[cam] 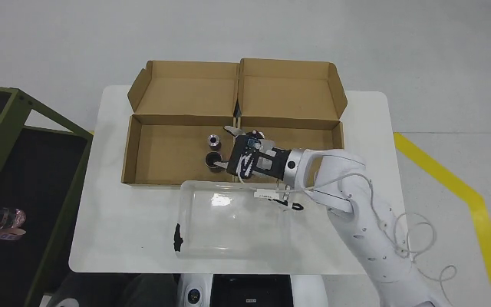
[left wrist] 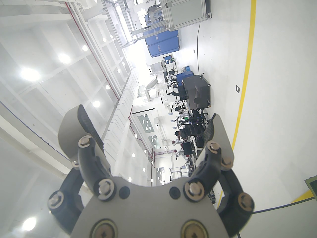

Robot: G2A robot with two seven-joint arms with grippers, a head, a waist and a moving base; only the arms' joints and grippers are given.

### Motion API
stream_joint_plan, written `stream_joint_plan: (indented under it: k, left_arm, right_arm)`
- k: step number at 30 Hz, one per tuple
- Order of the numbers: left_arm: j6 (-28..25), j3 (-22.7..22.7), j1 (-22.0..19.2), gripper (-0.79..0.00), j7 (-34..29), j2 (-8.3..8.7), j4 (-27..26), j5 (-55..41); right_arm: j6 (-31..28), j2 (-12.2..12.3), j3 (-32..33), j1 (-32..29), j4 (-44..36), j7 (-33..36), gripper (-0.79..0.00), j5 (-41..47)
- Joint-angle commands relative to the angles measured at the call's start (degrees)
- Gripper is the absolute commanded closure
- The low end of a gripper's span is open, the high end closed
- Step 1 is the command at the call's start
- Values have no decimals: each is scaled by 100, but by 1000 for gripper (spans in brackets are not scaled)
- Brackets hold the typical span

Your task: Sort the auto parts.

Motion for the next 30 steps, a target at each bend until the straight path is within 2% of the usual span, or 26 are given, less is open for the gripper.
stream_joint_plan:
  k: [1,7,15,21,30]
  left_arm:
    - [0,0,0,-785,0,0,0,0]
    - [0,0,0,-785,0,0,0,0]
    - [0,0,0,-785,0,0,0,0]
    - [0,0,0,-785,0,0,0,0]
    - [0,0,0,-785,0,0,0,0]
  right_arm:
    - [-17,36,149,-131,-100,-54,-499,-16]
    - [-128,172,777,-676,-389,-407,-499,-82]
    - [-147,342,1788,-1616,-586,-1397,-523,-270]
    - [302,406,2368,-2299,-609,-2380,-616,-542]
    - [610,482,2969,-3109,-467,-3335,-683,-799]
